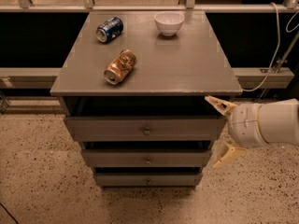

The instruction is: Open top drawer

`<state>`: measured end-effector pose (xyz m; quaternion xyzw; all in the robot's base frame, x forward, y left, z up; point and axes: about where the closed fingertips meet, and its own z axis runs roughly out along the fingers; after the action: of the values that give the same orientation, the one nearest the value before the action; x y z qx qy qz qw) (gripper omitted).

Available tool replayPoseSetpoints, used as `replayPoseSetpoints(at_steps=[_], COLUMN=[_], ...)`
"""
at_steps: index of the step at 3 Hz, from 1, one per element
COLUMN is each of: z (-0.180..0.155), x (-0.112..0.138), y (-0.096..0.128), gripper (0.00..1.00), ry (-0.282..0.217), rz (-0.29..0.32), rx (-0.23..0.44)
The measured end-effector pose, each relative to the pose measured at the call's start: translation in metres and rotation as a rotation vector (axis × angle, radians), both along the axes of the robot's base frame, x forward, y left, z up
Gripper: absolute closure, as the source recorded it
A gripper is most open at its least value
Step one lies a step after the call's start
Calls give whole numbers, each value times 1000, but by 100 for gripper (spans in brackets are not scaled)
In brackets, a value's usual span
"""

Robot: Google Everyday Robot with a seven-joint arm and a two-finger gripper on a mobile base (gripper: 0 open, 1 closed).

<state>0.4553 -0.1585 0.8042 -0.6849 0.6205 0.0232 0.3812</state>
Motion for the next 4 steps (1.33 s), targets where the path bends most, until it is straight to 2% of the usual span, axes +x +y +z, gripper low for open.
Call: replayPoseSetpoints(at_steps=[1,2,4], z=[-12,-40,-105], x=[14,35,73], y=[3,4,-8], gripper=[0,0,0], ry=[-67,-131,-151], rz=[0,0,29], rx=[11,-11,-91])
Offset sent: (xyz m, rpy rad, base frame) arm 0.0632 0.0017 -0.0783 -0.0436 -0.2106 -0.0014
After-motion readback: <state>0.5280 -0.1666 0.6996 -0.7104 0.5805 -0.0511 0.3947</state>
